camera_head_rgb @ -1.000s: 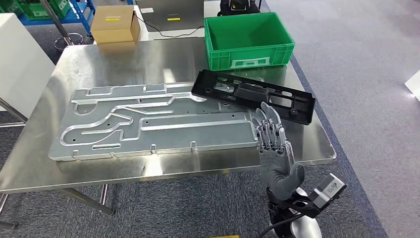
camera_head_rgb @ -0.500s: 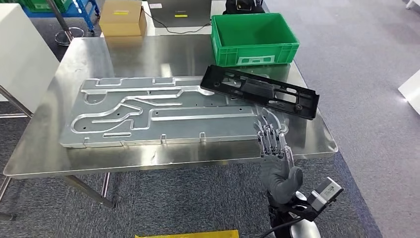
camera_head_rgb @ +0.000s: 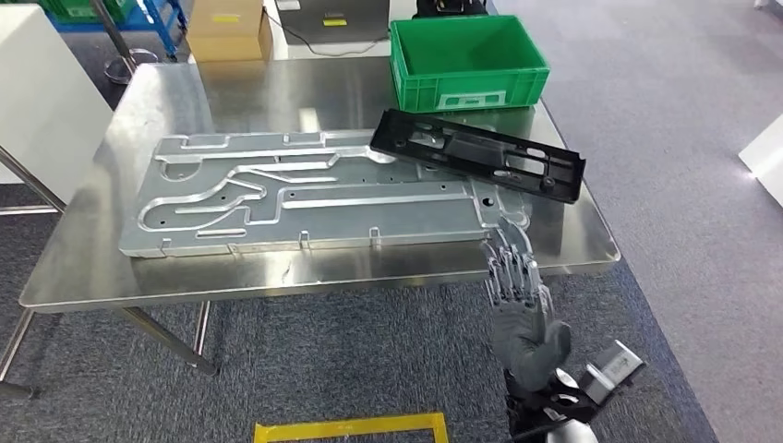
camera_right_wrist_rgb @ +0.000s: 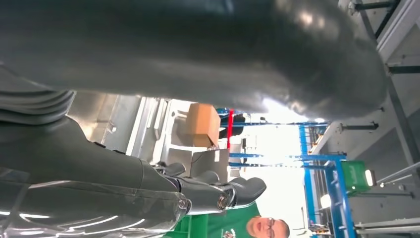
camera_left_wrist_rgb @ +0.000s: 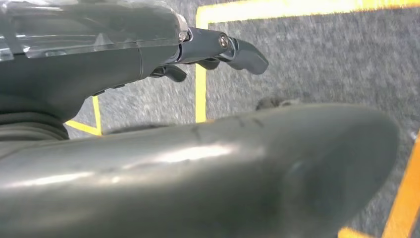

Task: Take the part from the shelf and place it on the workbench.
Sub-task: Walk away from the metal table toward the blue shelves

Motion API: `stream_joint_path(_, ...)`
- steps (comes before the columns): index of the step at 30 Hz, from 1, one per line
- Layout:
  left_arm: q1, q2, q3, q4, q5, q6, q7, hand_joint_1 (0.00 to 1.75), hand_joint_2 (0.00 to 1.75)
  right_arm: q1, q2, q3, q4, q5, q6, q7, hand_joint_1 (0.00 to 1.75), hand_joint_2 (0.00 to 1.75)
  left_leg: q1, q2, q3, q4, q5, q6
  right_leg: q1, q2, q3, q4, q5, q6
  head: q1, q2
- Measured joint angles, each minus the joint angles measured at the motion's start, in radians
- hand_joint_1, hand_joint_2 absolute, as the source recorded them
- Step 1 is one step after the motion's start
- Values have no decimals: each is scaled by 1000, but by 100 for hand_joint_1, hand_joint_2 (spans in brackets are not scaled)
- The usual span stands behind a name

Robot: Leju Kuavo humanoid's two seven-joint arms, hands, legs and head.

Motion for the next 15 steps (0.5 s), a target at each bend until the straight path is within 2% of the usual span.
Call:
stream_joint_path(2,1,-1,0,0,0,-1,0,0,0,5,0,0,0,0,-1,1,0,0,-1,-1,-2,-3,5,-6,-5,-2,-5,-8,14,-8,0,0)
stream_joint_path(3,3,-2,0,0,0,-2,0,0,0,9,-1,0,1,1,-1,2,0,0,-1,-1,-12,20,-29,-12,-8,-3,-16,-14,30,-15,0,0)
stream_joint_path(5,5,-2,0,0,0,-4,0,0,0,21,-2,0,6,1,-3,4,0,0,2,-3,-45,171,-144,-27,-13,-8,-65,-19,75,-25,-2,0)
stream_joint_path(6,6,-2,0,0,0,-4,0,0,0,27,-3,0,10,1,-4,6,0,0,5,-3,-50,243,-187,-33,-13,-9,-95,-15,95,-26,-3,0)
stream_joint_path(7,6,-2,0,0,0,-4,1,0,0,32,-4,0,14,1,-5,7,0,0,7,-3,-35,277,-185,-38,-14,-10,-121,-8,110,-23,-3,0)
stream_joint_path(8,6,-1,0,0,0,-4,1,0,0,34,-5,0,17,1,-8,11,0,0,8,-3,4,243,-156,-40,-15,-10,-140,0,118,-19,-3,0)
stream_joint_path(9,5,0,0,0,0,-4,1,0,0,37,-6,-1,21,0,-11,16,0,0,10,-3,57,181,-140,-40,-16,-10,-157,9,126,-15,-3,0)
stream_joint_path(10,4,0,0,0,0,-4,0,0,0,40,-7,-1,24,0,-14,20,0,0,10,-3,113,104,-144,-39,-16,-10,-171,21,131,-10,-3,0)
stream_joint_path(11,3,1,0,0,1,-3,-3,0,0,43,-8,-3,28,-1,-16,27,0,0,8,-5,153,44,-156,-33,-15,-11,-180,29,137,-4,-2,0)
stream_joint_path(12,3,2,0,0,1,-3,-5,0,0,45,-9,-5,33,-3,-17,32,0,0,6,-7,176,5,-171,-26,-14,-11,-185,34,144,2,-2,0)
stream_joint_path(13,3,3,0,0,3,-2,-7,0,0,46,-10,-9,39,-5,-18,37,0,0,3,-8,183,-12,-177,-16,-14,-12,-188,36,151,9,-2,0)
stream_joint_path(14,3,4,0,0,5,-1,-9,0,0,47,-11,-15,50,-7,-20,43,0,0,3,-8,175,-9,-171,-5,-15,-11,-189,35,158,15,-2,0)
stream_joint_path(15,3,4,0,0,6,0,-10,0,0,48,-12,-22,63,-8,-25,47,0,0,3,-5,168,-10,-162,4,-17,-9,-193,38,154,22,-3,0)
